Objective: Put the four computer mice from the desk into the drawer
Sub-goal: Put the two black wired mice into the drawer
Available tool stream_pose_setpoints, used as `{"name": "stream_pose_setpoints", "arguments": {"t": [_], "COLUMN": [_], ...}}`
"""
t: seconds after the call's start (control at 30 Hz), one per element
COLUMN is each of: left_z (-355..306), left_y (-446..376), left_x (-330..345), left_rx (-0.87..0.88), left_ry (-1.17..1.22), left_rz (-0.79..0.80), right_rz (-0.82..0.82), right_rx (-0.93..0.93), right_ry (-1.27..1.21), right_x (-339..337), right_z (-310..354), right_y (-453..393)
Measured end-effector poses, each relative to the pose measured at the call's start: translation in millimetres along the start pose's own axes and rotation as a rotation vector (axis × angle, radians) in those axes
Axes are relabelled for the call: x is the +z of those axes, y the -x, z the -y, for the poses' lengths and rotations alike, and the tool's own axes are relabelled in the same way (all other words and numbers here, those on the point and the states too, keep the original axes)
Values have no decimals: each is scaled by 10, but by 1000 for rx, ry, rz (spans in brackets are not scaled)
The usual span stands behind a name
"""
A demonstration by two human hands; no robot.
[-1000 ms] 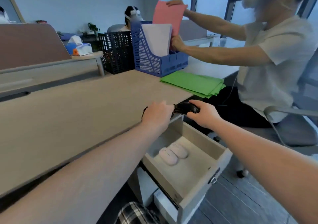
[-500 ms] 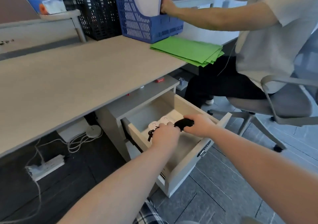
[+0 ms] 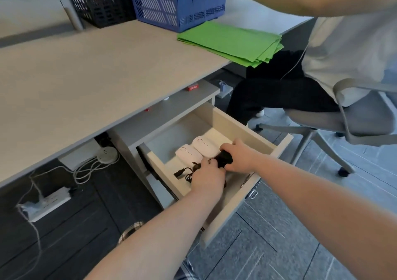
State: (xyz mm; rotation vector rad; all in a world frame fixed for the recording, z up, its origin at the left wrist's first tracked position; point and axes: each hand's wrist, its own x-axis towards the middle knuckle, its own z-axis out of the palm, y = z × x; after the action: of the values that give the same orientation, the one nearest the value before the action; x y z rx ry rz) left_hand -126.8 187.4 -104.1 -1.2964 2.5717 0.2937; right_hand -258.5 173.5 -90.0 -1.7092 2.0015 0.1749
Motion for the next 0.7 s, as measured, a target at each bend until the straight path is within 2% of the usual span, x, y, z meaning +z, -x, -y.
{"name": "stream_pose_setpoints", "arguments": {"t": [0.2, 0.47, 0.7], "left_z": [66, 143, 150], "left_y": [-59, -67, -73], "left_x": [115, 96, 98], "left_rx": [16, 15, 31], "left_ry": [110, 178, 122], "left_rz": [52, 39, 54], "right_rz": [88, 327, 311], "right_rx": [-17, -22, -32], "right_ry": [69, 379, 305], "right_x": [91, 182, 159], "right_z": [-48, -27, -32], "right_y": [-81, -135, -166]}}
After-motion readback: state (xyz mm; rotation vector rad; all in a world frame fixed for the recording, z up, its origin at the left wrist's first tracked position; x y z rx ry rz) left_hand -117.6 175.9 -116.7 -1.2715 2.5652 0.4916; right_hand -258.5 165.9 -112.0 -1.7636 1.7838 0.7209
